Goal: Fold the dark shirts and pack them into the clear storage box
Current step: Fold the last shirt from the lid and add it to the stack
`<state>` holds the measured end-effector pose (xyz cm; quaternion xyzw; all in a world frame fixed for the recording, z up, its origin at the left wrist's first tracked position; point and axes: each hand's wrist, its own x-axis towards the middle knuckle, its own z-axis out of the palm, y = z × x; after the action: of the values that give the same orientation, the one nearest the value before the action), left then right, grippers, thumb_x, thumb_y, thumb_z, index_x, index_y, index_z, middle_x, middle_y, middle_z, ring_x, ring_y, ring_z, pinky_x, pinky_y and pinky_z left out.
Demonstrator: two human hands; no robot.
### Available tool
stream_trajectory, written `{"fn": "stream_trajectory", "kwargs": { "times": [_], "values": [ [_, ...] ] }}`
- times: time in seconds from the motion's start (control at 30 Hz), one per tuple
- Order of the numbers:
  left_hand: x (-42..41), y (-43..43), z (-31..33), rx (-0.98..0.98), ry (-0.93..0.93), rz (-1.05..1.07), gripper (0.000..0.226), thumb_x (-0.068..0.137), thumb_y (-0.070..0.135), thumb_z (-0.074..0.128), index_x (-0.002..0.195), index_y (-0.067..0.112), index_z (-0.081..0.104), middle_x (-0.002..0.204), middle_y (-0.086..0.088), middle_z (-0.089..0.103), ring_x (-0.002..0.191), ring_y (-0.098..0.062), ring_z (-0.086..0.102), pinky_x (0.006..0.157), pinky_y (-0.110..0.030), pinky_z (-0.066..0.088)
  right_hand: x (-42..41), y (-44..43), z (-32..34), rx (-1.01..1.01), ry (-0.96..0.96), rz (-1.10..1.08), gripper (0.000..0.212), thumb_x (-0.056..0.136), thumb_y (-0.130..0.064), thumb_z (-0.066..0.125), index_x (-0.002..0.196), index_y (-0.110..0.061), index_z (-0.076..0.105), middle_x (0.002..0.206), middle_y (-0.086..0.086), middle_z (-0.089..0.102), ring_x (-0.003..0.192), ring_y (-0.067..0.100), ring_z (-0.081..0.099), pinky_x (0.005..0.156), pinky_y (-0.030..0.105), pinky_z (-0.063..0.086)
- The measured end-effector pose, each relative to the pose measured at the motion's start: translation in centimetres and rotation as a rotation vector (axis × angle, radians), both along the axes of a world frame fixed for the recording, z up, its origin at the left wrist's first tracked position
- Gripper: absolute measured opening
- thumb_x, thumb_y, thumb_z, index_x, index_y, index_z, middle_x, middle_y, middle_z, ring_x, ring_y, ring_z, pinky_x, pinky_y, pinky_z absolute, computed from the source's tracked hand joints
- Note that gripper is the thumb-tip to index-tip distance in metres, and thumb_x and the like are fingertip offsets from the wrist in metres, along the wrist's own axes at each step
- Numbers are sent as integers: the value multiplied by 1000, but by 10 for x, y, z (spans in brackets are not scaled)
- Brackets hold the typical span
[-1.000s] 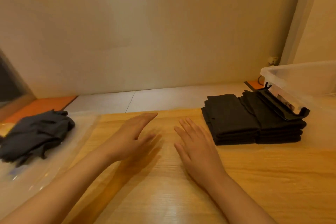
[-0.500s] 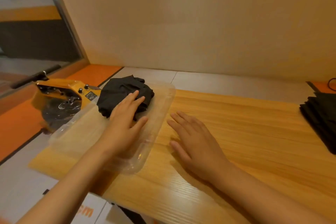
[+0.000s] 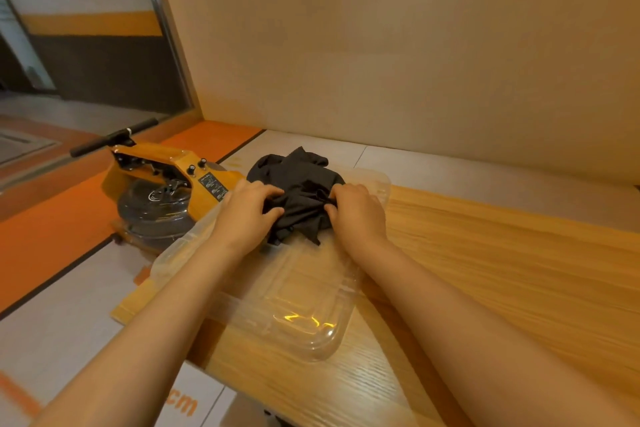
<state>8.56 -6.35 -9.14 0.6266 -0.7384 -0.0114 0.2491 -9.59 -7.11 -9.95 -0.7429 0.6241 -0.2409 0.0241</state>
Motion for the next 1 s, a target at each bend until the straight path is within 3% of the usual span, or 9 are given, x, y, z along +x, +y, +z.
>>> {"fn": "stream_trajectory", "kwargs": {
  "times": [0.1, 0.23, 0.37, 0.53, 0.63, 0.7, 0.8, 0.87, 1.0],
  "values": [
    [3, 4, 4, -55, 14, -42, 24, 93, 28, 60, 112, 17, 70, 99, 3, 63, 94, -16, 43, 86, -36, 34, -12, 7, 8, -7, -288, 45, 18, 99, -30, 49, 96, -14, 56, 89, 1, 61, 84, 20, 56, 70, 36, 46],
    [-5, 14, 24, -108, 217, -125, 23, 98, 27, 53, 111, 16, 68, 100, 6, 61, 100, -15, 49, 90, -35, 39, -38, 20, 30, -12, -565, 65, 22, 101, -27, 45, 91, -10, 55, 77, -1, 56, 71, 17, 53, 63, 35, 44],
    [-36, 28, 50, -111, 383, -167, 24, 102, 27, 42, 108, 18, 64, 99, 6, 61, 95, -8, 52, 76, -23, 37, -72, 36, 54, -109, -809, 12, 26, 102, -26, 41, 94, -5, 54, 83, 11, 57, 78, 28, 58, 72, 50, 53],
    [-85, 47, 68, -123, 487, -323, 30, 104, 28, 37, 81, 22, 56, 79, 5, 57, 75, -1, 53, 62, -15, 35, -124, 76, 69, -274, -909, -91, 29, 103, -28, 38, 92, -5, 51, 74, 8, 49, 70, 32, 51, 62, 50, 46],
    [-119, 63, 81, -83, 508, -409, 35, 104, 28, 36, 74, 22, 53, 72, 7, 54, 68, -2, 51, 61, -16, 34, -160, 105, 79, -397, -939, -149, 30, 103, -28, 38, 94, -3, 52, 73, 0, 45, 63, 9, 42, 57, 23, 36],
    [-145, 74, 93, 6, 512, -494, 37, 103, 30, 39, 72, 24, 57, 68, 10, 59, 66, -2, 54, 61, -14, 37, -183, 124, 89, -470, -942, -168, 29, 103, -27, 38, 94, -5, 53, 73, -2, 44, 59, 2, 38, 53, 17, 31],
    [-185, 83, 111, 121, 522, -617, 33, 99, 35, 48, 74, 19, 64, 67, 7, 61, 63, -4, 56, 60, -14, 40, -214, 150, 103, -541, -979, -180, 30, 102, -29, 39, 92, -4, 53, 73, 1, 42, 61, 5, 37, 52, 18, 30],
    [-209, 74, 116, 41, 426, -599, 26, 97, 36, 51, 79, 21, 62, 72, 7, 61, 67, -6, 56, 63, -18, 41, -235, 160, 106, -530, -982, -229, 31, 102, -29, 41, 91, -3, 54, 74, 4, 44, 64, 10, 40, 56, 23, 32],
    [-245, 72, 95, -32, 148, -557, 15, 97, 33, 53, 110, 27, 54, 108, 6, 57, 94, -9, 55, 84, -28, 47, -267, 171, 89, -354, -889, -355, 31, 99, -30, 48, 85, -3, 55, 71, 11, 53, 64, 26, 52, 59, 41, 42]
  ]
}}
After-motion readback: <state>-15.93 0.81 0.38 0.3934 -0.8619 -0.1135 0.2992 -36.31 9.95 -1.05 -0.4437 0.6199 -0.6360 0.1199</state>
